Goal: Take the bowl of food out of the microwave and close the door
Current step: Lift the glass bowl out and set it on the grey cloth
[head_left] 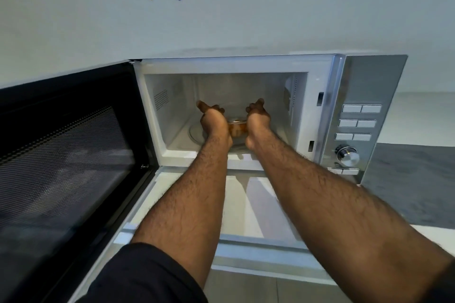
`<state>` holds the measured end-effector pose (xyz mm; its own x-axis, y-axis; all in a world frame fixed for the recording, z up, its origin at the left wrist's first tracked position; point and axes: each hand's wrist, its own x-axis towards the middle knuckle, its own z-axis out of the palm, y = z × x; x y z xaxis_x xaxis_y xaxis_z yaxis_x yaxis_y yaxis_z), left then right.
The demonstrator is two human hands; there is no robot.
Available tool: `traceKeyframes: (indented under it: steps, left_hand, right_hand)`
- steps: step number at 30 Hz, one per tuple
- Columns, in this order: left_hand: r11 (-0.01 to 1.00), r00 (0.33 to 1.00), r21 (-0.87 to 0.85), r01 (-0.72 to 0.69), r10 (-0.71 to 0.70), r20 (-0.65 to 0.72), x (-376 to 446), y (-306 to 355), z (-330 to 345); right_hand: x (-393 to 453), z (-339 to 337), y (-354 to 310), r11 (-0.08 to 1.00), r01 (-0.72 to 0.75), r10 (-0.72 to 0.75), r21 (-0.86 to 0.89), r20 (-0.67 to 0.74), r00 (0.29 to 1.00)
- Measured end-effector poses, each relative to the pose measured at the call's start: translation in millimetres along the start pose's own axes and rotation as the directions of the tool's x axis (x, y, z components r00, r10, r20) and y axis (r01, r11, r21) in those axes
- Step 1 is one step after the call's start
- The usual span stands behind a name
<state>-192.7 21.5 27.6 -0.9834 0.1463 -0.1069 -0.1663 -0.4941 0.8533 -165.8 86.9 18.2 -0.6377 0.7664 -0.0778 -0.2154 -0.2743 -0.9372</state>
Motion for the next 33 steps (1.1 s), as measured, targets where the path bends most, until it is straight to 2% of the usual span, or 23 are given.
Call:
traceKeyframes:
  steps: [3,11,17,21,29,33]
  left_hand:
    - [1.000,0.999,0.004,-0.003,0.003,-0.041,-21.7,0.6,-5.6]
    - [0.999,0.999,-0.040,0.009,-0.011,-0.051,-80.8,-0.1,-20.1]
    - [0.998,0.992,0.005,-0.058,0.059,-0.110,-134.6,-12.3,-28.2]
    - [0.998,0.992,-0.010,-0.058,0.057,-0.109,-172.2,-25.1,-31.8]
    - [0.999,0.994,-0.026,-0.045,0.042,-0.103,-236.6,-61.3,-24.0]
    - [0.999,0.996,-0.033,-0.015,0.012,-0.088,-262.8,-86.2,-9.6]
  right_hand:
    - [-19.3,-9.9,0.3,1.000,-0.006,0.006,0.025,0.005,1.000]
    - [-73.8,-39.1,-6.0,1.000,-0.006,0.005,0.015,0.043,0.999]
    - [-116.6,-75.4,-9.9,0.999,-0.031,0.032,-0.013,0.057,0.998]
    - [-145.0,-104.1,-14.1,0.999,-0.022,0.024,-0.028,0.057,0.998]
    - [-181.1,-170.6,-16.9,0.999,-0.028,0.028,0.030,0.010,1.000]
    - [-189.9,-202.9,-22.7,0.999,0.014,-0.011,0.032,-0.102,0.995]
